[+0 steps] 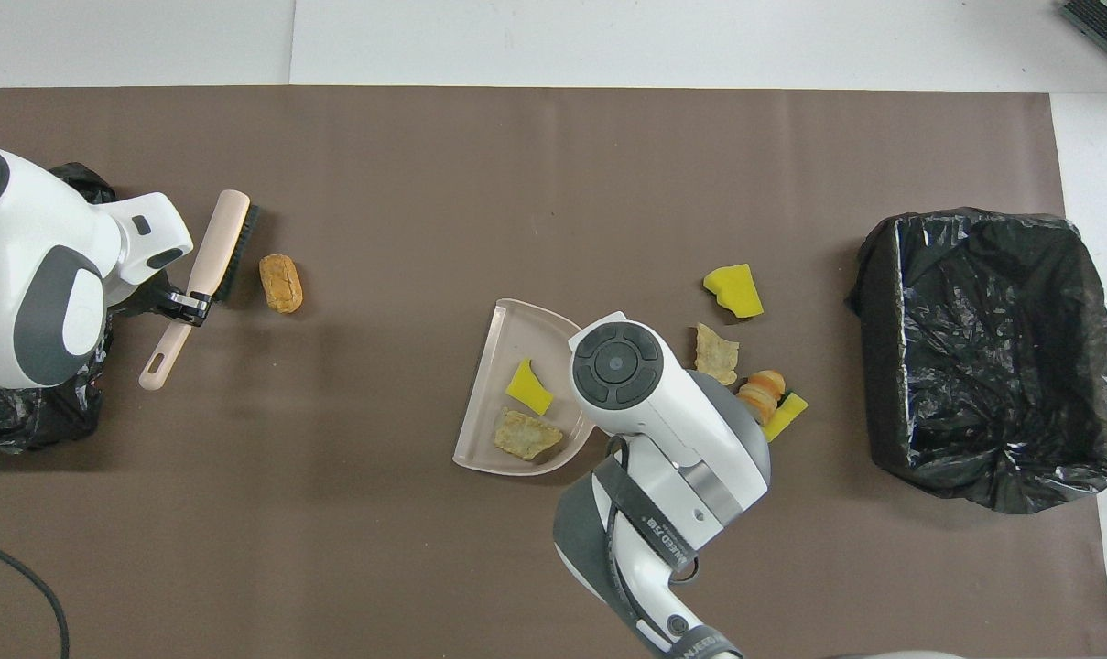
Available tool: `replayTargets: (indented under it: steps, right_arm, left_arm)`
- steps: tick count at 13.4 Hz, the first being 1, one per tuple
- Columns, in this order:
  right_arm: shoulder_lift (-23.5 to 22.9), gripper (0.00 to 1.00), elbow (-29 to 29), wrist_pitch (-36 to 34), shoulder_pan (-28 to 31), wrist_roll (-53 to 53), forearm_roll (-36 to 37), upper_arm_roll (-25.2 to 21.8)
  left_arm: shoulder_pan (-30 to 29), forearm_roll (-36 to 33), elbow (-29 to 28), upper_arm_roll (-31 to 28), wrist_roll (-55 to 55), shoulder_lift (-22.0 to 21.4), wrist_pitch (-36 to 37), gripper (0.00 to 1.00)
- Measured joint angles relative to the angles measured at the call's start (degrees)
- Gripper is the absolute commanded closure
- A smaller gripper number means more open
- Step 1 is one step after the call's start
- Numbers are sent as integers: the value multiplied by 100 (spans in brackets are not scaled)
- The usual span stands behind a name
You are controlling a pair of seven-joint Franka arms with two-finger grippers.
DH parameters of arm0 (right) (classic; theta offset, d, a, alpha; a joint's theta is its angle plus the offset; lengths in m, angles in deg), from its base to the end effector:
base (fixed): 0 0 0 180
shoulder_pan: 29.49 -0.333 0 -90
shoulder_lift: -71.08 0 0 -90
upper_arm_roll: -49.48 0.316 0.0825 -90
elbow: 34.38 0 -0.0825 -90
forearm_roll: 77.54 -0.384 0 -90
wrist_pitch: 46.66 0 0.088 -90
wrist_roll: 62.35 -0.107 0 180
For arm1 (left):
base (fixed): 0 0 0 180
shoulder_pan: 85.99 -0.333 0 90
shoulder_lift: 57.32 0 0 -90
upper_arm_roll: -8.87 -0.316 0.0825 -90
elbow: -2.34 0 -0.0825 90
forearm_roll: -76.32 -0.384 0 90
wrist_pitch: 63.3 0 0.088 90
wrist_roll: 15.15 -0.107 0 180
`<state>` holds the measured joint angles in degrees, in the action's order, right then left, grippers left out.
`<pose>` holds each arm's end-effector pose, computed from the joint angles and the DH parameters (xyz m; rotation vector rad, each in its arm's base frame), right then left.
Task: Sweep and dump trash in bin
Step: 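Sweep the bread chunk into the dustpan with the left gripper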
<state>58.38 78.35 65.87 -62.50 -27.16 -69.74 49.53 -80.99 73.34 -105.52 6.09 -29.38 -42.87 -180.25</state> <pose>0.4850 0.3051 0.3443 2.4322 1.7689 -0.3431 0.6046 -0.0219 0.3684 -3.0526 0.4829 0.1529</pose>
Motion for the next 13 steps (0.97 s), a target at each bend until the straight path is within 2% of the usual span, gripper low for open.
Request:
replayTargets:
  steps: [4, 8, 13]
  right_arm:
    - [11, 100, 22, 24, 3, 3, 0, 0]
    - [14, 100, 29, 31, 6, 3, -1, 1]
    - [19, 100, 31, 34, 7, 3, 0, 2]
  left_arm:
    - [470, 1, -499, 92, 14, -279, -3, 100]
    - [1448, 346, -1001, 135, 205, -624, 5, 100]
    - [2652, 924, -1252, 157, 1265, -885, 5, 100]
